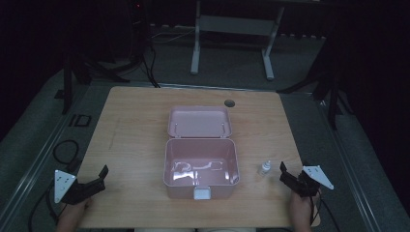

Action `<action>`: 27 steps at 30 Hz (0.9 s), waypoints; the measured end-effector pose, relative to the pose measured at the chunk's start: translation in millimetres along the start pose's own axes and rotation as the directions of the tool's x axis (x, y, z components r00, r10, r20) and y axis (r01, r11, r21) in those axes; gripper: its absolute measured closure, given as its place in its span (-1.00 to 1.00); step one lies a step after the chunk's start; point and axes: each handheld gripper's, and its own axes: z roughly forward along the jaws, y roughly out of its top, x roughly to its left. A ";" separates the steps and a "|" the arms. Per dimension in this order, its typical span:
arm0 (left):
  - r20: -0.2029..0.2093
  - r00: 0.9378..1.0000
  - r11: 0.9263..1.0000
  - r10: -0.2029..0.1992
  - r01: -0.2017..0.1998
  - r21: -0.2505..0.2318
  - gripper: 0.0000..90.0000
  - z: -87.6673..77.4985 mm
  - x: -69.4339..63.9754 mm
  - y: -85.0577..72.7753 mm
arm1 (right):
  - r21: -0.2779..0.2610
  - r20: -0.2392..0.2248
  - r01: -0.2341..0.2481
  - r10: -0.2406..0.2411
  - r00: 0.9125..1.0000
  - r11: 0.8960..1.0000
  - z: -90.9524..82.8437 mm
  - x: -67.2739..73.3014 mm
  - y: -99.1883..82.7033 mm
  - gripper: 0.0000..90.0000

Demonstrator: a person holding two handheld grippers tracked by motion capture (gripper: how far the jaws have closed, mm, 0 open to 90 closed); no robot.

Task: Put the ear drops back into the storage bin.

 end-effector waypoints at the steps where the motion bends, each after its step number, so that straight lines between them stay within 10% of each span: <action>1: 0.000 1.000 1.000 0.000 0.000 0.001 -0.99 0.0 0.1 0.0 | 0.003 -0.004 0.000 0.000 1.000 1.000 0.4 0.0 0.1 -0.72; 7: 0.000 1.000 1.000 0.001 -0.001 0.000 -0.99 0.0 -0.1 0.0 | 0.049 -0.020 -0.009 0.010 1.000 0.999 4.3 -0.8 1.7 -0.71; 17: 0.000 1.000 1.000 0.006 -0.006 0.001 -0.99 -0.3 -0.2 0.0 | 0.277 -0.063 -0.015 0.034 0.997 0.961 13.0 -3.8 12.3 -0.69; 23: -0.001 1.000 1.000 0.002 -0.002 0.000 -0.99 0.0 -0.1 0.0 | 0.418 -0.142 0.064 -0.004 0.990 0.906 8.9 -6.6 23.1 -0.68; 27: 0.000 1.000 1.000 -0.001 0.001 0.002 -0.99 0.2 0.2 0.1 | 0.532 -0.189 0.119 -0.019 0.982 0.838 5.7 -9.5 33.1 -0.66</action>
